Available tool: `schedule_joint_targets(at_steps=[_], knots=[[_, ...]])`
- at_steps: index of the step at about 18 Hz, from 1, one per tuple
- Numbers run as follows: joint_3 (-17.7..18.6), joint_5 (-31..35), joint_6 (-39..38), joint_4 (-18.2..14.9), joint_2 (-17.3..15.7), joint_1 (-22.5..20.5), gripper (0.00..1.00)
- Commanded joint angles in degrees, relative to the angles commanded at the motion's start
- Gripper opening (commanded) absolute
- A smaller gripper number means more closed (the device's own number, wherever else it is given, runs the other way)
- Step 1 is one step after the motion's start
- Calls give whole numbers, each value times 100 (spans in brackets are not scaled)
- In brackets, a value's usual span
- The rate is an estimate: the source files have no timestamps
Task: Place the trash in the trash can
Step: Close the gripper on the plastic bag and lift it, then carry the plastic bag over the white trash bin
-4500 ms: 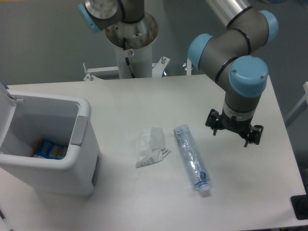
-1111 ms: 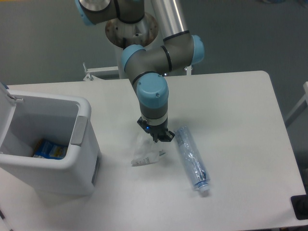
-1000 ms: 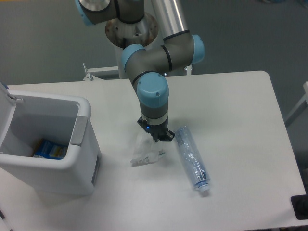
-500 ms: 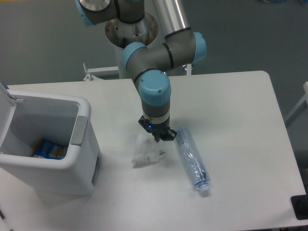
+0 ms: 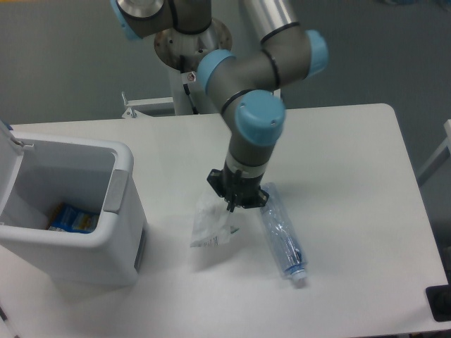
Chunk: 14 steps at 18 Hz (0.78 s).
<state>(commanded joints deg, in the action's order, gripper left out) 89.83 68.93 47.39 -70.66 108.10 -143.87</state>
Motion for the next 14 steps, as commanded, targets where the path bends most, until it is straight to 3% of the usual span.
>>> schedule_joint_targets(at_steps=[11, 14], knots=[[-905, -969, -1037, 53, -122, -185, 0], [-924, -1074, -1144, 53, -316, -124, 0]])
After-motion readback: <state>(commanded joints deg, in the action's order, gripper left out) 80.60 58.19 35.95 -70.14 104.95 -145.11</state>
